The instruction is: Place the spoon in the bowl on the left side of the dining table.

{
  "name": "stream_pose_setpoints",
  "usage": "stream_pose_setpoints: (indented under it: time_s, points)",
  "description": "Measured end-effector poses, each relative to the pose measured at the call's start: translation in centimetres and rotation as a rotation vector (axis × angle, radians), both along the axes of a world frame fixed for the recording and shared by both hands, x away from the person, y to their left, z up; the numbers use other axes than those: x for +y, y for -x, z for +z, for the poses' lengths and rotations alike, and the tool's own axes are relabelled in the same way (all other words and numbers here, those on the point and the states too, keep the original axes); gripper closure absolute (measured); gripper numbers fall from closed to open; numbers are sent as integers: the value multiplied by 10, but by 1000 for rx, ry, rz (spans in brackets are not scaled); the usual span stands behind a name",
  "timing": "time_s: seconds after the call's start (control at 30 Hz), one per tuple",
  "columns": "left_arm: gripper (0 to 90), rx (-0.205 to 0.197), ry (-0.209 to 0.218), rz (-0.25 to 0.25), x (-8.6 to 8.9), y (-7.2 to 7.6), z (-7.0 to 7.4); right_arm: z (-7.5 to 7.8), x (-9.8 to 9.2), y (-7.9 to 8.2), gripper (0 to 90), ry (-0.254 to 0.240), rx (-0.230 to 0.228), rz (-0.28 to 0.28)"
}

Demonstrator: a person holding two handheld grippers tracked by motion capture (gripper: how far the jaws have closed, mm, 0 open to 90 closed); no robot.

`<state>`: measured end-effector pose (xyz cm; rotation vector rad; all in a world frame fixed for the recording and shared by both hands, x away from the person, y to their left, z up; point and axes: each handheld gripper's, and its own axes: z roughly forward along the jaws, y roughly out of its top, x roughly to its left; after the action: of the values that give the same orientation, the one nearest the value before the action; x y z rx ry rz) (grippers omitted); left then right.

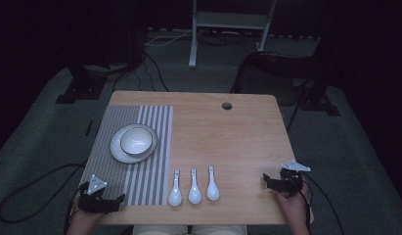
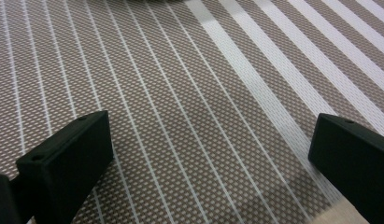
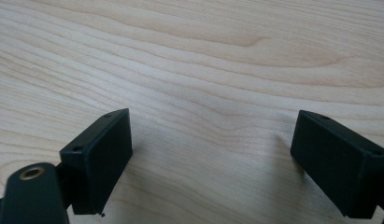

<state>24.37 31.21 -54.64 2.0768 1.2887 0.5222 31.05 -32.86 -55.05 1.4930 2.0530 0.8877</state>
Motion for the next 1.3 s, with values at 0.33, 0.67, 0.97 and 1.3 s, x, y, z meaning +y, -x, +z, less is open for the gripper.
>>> stream_pose_setpoints:
  time_s: [0.33,0.67,0.97,1.3]
  points:
    - [0,39,-2,11,7,6,3,0,0,0,120,0,0,0]
    - [0,45,36,-17,10,4,6,0,0,0,120,0,0,0]
    - [0,47,64,-30,7,2,9,0,0,0,120,0,0,0]
    - [0,56,57,-64,-3,0,11,0,0,0,120,0,0,0]
